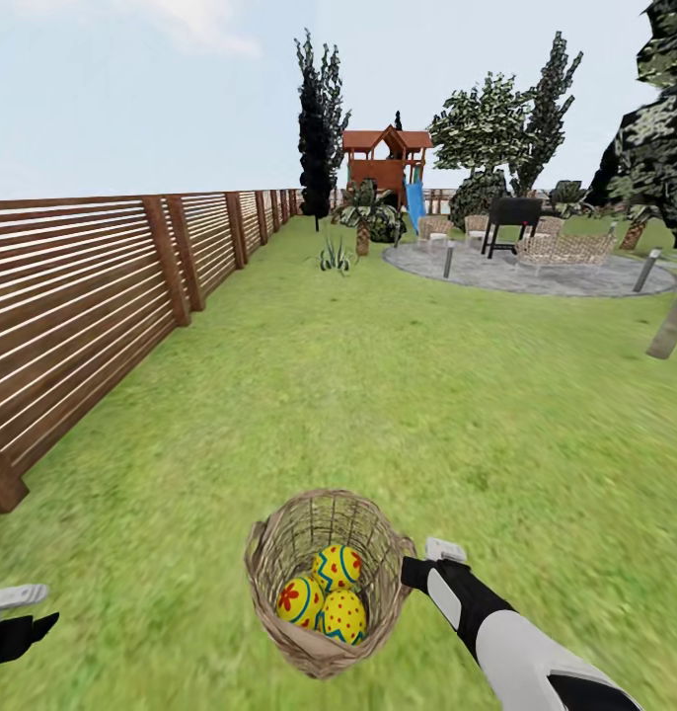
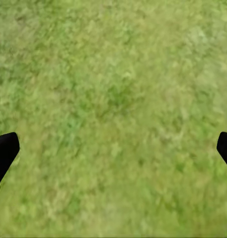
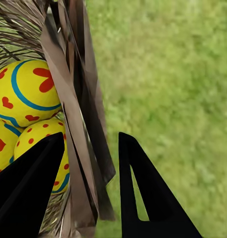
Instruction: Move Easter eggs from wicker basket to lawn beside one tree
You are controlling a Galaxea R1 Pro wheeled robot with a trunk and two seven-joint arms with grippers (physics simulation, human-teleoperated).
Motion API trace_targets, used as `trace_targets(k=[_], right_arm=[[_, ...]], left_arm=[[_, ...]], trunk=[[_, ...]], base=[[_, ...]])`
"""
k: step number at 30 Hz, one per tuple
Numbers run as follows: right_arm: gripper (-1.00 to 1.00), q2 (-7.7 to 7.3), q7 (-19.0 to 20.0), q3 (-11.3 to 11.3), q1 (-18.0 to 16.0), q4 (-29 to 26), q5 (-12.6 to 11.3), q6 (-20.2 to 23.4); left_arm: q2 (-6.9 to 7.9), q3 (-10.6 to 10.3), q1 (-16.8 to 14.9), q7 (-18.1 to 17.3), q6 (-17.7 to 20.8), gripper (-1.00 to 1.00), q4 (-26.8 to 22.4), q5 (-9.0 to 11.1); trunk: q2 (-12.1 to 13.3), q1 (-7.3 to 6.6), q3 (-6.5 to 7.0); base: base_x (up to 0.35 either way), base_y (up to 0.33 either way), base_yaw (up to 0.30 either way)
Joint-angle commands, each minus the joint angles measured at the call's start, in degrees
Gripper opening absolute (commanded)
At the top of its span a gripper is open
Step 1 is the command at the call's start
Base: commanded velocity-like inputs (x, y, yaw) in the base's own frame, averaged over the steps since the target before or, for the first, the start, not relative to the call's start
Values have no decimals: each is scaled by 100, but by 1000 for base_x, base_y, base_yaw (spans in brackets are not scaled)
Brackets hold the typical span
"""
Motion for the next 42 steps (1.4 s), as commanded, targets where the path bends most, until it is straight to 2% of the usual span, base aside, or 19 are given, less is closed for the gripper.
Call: trace_targets(k=[1, 10, 19, 32, 42], right_arm=[[-100, 4, -24, -26, -3, -16, -83, 26], [-100, 0, -24, -31, -3, -16, -83, 26], [-100, -5, -24, -38, -3, -16, -83, 29], [-100, -5, -24, -21, 5, -22, -80, 35], [-100, -6, -24, -15, 6, -25, -81, 35]], left_arm=[[-13, 14, -5, -20, 36, 100, -1, -50], [-30, 50, -34, -65, 108, 100, -8, -134], [-26, 63, -58, -99, 364, 100, -67, -75], [-24, 64, -33, -151, 314, 100, -32, -105], [-25, 59, -40, -158, 281, 100, -65, -105]], trunk=[[-8, 5, -9], [-8, 5, -9], [-8, 5, -9], [-8, 5, -9], [-8, 5, -9]], base=[[333, 0, 0], [334, 0, 0], [340, 0, 0], [340, 0, -2], [341, 0, -218]])
